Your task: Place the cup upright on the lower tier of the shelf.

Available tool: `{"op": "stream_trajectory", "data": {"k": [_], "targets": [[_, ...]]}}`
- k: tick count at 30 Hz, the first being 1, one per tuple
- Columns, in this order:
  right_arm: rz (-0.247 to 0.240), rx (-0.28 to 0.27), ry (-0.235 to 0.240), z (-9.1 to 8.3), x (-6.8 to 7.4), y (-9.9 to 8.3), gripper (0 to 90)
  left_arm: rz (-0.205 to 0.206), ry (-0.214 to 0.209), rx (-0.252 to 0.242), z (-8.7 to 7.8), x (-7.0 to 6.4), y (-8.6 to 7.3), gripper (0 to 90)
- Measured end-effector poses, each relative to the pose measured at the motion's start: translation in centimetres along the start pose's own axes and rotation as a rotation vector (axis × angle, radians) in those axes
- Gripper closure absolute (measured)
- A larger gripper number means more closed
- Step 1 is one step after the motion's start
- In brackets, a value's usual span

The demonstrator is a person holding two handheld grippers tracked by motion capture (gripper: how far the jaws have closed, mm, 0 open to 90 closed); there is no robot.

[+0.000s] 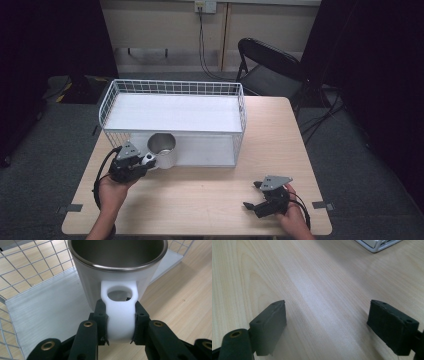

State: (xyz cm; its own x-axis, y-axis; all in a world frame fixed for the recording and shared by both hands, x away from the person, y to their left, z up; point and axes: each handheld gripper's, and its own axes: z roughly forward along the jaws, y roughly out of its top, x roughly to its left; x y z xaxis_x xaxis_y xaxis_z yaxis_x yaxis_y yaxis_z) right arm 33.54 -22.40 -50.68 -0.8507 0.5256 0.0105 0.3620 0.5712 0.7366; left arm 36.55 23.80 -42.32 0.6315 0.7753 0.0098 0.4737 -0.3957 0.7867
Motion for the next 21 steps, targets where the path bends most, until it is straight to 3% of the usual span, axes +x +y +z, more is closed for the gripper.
{"op": "stream_trajectory", "data": {"k": [18, 21], "targets": [[-0.001, 0.000, 0.000, -0.02, 0.00, -0.02, 14.4, 0.002, 0.053, -0.019, 0.92, -0.13, 0.87, 71.8], [-0.001, 0.000, 0.000, -0.02, 0.00, -0.02, 14.4, -0.002, 0.047, -0.021, 1.06, -0.15, 0.98, 71.8]]}}
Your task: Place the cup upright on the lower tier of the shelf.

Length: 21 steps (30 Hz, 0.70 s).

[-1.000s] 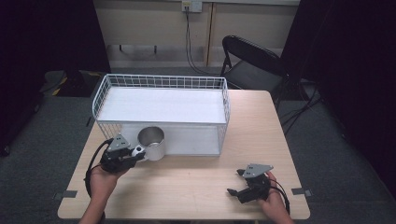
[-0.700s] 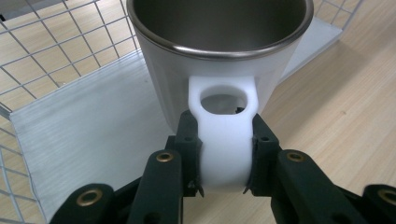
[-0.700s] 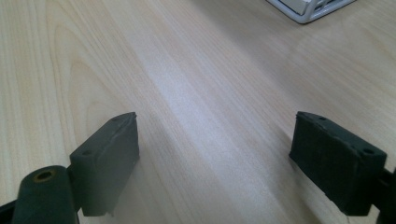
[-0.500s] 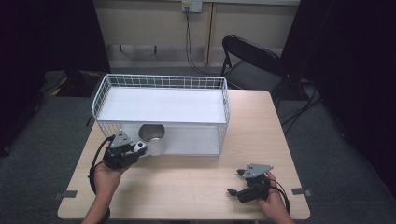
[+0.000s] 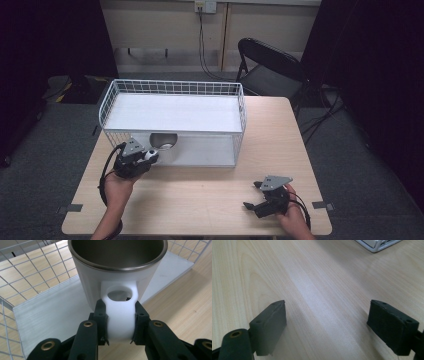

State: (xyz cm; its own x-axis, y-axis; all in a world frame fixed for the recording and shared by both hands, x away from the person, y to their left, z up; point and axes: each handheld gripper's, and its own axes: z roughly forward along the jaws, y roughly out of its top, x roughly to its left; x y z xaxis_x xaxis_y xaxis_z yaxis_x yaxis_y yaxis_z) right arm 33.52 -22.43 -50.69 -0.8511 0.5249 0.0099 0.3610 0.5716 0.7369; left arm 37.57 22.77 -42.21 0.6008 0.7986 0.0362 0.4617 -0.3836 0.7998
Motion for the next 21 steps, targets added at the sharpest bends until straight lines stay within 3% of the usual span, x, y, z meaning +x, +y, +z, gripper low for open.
{"op": "stream_trajectory", "data": {"k": [2, 21], "targets": [[0.001, 0.000, 0.001, 0.0, 0.0, 0.0, 14.4, 0.013, 0.007, 0.008, 0.2, -0.1, 0.2, 71.8], [-0.001, -0.001, 0.000, -0.1, 0.0, -0.1, 14.4, -0.014, 0.042, -0.022, 1.6, -0.5, 0.5, 71.7]]}}
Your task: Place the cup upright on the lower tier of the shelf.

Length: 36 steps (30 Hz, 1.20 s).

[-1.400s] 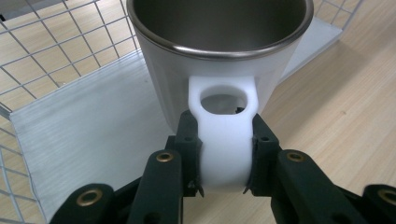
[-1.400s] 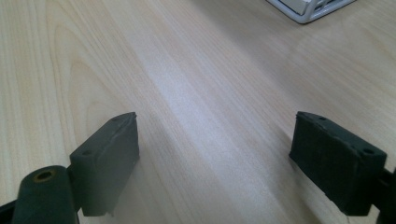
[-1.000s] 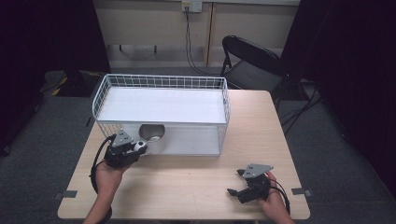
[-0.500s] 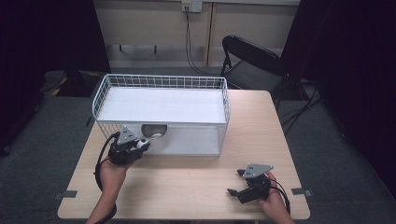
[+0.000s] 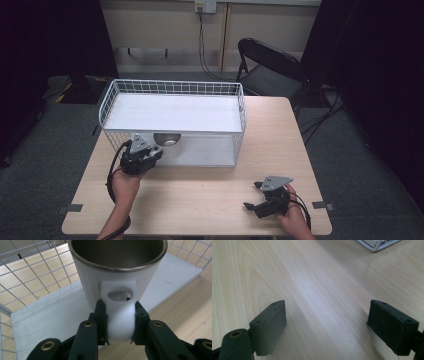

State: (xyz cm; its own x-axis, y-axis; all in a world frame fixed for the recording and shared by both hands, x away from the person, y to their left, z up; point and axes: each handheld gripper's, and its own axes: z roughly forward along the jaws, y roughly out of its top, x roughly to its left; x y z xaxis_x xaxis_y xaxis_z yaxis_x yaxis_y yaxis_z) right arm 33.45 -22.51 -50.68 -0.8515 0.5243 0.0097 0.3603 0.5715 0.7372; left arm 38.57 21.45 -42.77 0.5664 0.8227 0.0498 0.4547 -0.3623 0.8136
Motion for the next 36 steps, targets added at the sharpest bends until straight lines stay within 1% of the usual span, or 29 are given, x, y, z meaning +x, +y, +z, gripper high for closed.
{"op": "stream_trajectory", "data": {"k": [5, 6, 12, 24, 29, 30, 33, 34, 36], "targets": [[0.000, 0.000, 0.000, 0.0, 0.0, 0.0, 14.4, -0.001, 0.008, 0.001, 0.3, -0.1, -0.1, 71.8], [0.000, 0.000, 0.000, 0.0, 0.0, 0.0, 14.4, -0.007, 0.012, -0.001, 0.4, -0.1, -0.1, 71.8], [-0.001, 0.000, 0.000, 0.0, 0.0, 0.0, 14.4, -0.014, 0.024, -0.003, 0.6, 0.1, -0.1, 71.8], [-0.001, 0.000, 0.000, 0.0, 0.0, 0.0, 14.4, -0.020, 0.048, -0.007, 1.2, 0.0, -0.1, 71.7], [-0.001, 0.000, 0.000, 0.0, 0.0, 0.0, 14.4, -0.021, 0.052, -0.007, 1.5, 0.0, -0.1, 71.7], [-0.001, 0.000, 0.000, 0.0, 0.0, 0.0, 14.4, -0.028, 0.052, -0.010, 1.6, 0.0, -0.1, 71.7], [-0.001, 0.000, 0.000, 0.0, 0.0, 0.0, 14.4, -0.025, 0.054, -0.008, 1.7, 0.0, 0.0, 71.7], [0.000, 0.000, 0.000, 0.0, 0.0, 0.0, 14.4, -0.019, 0.058, -0.005, 1.9, 0.0, 0.0, 71.7], [-0.001, 0.000, 0.000, 0.0, 0.0, 0.0, 14.4, -0.025, 0.059, -0.002, 2.0, 0.0, 0.0, 71.7]]}}
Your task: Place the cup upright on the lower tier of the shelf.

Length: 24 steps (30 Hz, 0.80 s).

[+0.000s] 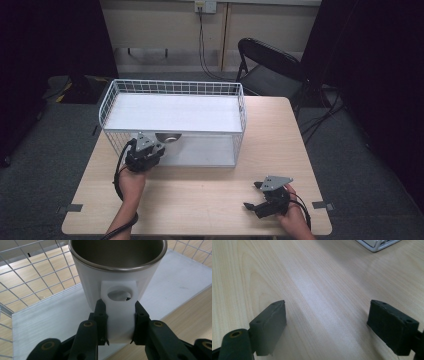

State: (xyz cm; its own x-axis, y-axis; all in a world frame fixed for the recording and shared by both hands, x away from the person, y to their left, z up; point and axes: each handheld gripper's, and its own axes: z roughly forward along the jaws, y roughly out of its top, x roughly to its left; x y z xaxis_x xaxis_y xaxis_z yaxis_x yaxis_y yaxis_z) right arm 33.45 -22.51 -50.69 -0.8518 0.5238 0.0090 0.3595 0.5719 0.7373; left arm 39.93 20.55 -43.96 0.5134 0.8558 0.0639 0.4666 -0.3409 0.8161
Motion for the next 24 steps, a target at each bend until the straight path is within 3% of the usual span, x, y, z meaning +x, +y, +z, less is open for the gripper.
{"op": "stream_trajectory", "data": {"k": [10, 24], "targets": [[0.000, 0.001, 0.000, -0.01, 0.00, 0.00, 14.4, 0.015, 0.010, 0.001, 0.47, -0.22, 0.15, 71.7], [0.002, 0.001, 0.001, -0.06, 0.02, -0.04, 14.4, -0.005, 0.034, -0.016, 0.62, -0.44, -0.28, 71.6]]}}
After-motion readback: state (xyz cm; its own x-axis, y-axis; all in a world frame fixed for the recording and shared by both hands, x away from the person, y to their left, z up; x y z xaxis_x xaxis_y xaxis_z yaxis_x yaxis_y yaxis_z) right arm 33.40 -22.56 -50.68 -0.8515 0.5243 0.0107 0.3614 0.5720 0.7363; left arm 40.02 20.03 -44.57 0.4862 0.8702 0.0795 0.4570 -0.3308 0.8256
